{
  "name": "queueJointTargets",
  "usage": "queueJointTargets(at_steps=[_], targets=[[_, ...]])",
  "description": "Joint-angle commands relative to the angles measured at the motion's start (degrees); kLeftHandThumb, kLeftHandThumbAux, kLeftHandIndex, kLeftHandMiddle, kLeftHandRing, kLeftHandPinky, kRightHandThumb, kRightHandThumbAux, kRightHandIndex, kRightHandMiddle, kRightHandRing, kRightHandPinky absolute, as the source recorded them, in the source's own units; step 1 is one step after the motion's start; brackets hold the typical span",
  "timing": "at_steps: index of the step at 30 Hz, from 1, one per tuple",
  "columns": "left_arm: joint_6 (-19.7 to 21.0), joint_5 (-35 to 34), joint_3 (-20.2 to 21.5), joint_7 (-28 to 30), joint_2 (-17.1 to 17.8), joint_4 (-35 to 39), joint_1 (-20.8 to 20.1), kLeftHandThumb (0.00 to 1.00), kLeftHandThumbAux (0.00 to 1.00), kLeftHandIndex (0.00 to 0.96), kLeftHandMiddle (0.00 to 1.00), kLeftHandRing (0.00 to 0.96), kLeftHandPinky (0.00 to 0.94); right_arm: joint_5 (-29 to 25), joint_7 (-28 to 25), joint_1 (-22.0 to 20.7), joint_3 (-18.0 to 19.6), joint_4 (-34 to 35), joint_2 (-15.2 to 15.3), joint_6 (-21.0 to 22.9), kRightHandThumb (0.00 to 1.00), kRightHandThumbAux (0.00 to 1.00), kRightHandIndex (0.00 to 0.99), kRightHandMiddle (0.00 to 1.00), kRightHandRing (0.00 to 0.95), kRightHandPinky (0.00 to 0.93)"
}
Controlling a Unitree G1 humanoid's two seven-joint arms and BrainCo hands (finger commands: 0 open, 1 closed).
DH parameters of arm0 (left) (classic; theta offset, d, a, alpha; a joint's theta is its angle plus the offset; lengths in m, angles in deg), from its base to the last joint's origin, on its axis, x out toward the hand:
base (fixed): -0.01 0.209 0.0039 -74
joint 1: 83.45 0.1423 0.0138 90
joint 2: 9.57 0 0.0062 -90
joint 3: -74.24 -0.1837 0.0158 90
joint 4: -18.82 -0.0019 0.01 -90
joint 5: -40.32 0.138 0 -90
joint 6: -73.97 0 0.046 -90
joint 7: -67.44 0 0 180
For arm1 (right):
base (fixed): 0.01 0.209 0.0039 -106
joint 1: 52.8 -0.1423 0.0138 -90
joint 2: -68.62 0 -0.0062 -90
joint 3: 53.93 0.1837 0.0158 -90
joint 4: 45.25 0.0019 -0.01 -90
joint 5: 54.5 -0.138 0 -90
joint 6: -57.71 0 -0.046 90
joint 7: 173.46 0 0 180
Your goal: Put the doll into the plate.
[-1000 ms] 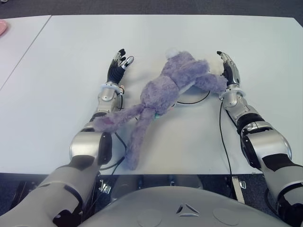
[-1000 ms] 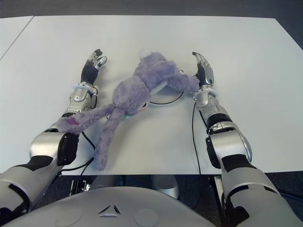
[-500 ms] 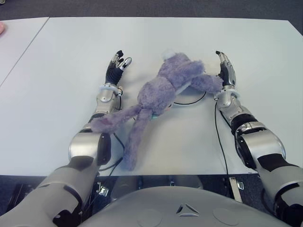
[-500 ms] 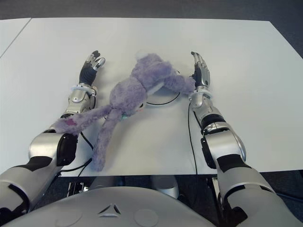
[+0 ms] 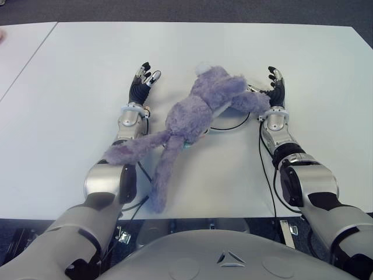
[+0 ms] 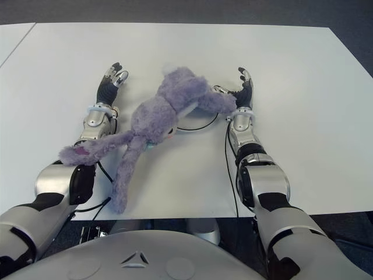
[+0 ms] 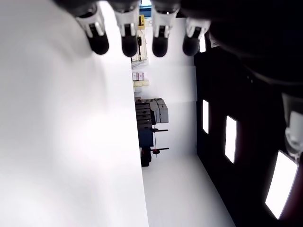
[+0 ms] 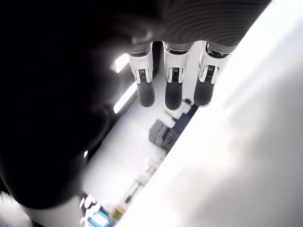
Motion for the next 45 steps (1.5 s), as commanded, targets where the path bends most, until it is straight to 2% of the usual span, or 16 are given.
queueJointTargets(at_steps=[1, 6, 9, 14, 17, 21, 26, 32, 45], targets=[[7.8, 1.1, -1.2, 1.0, -3.9, -8.1, 11.6, 0.000, 0.469, 0.005, 0.059, 0.015, 0.000, -7.9, -9.1, 13.0, 7.2, -6.2, -8.7, 4.9, 0.000, 0.751, 0.134, 0.105, 0.096, 0.124], [7.7, 1.3, -1.5, 1.1, -3.8, -8.1, 11.7, 0.000, 0.467, 0.005, 0.059, 0.016, 0.000, -11.9, -13.1, 13.4, 11.5, -6.0, -10.5, 5.6, 0.000, 0.747, 0.129, 0.101, 0.095, 0.126], [7.6, 1.5, -1.7, 1.2, -3.6, -8.1, 11.8, 0.000, 0.468, 0.002, 0.057, 0.014, 0.000, -16.0, -17.8, 14.8, 15.3, -5.8, -13.1, 5.9, 0.000, 0.756, 0.116, 0.095, 0.092, 0.123], [7.6, 1.8, -2.0, 1.3, -3.4, -8.1, 11.8, 0.000, 0.476, 0.000, 0.055, 0.012, 0.000, -22.2, -23.4, 14.9, 21.7, -5.6, -13.5, 8.0, 0.000, 0.785, 0.086, 0.082, 0.079, 0.109], [7.6, 1.8, -1.9, 1.2, -3.4, -8.1, 11.8, 0.000, 0.485, 0.002, 0.058, 0.015, 0.000, -23.7, -24.4, 14.8, 23.6, -5.6, -13.5, 8.5, 0.000, 0.801, 0.076, 0.076, 0.073, 0.103], [7.8, 1.7, -1.8, 1.1, -3.3, -8.1, 11.8, 0.000, 0.496, 0.005, 0.060, 0.018, 0.000, -22.8, -24.2, 14.6, 23.2, -5.6, -13.5, 7.7, 0.000, 0.820, 0.070, 0.073, 0.069, 0.100], [7.8, 1.4, -1.6, 1.1, -3.4, -8.1, 11.8, 0.000, 0.503, 0.006, 0.060, 0.020, 0.000, -15.8, -20.5, 14.4, 17.5, -5.4, -13.2, 4.5, 0.000, 0.811, 0.067, 0.076, 0.072, 0.104], [7.6, 1.1, -1.3, 1.1, -3.4, -8.0, 11.9, 0.000, 0.504, 0.005, 0.058, 0.020, 0.000, -12.1, -17.6, 15.2, 14.2, -5.5, -12.9, 3.0, 0.000, 0.788, 0.074, 0.085, 0.084, 0.120], [7.3, 1.4, -1.5, 0.4, -3.7, -8.0, 12.0, 0.000, 0.505, 0.010, 0.064, 0.025, 0.000, -8.0, -13.2, 16.0, 11.1, -5.6, -12.3, 1.9, 0.000, 0.807, 0.102, 0.108, 0.106, 0.144]])
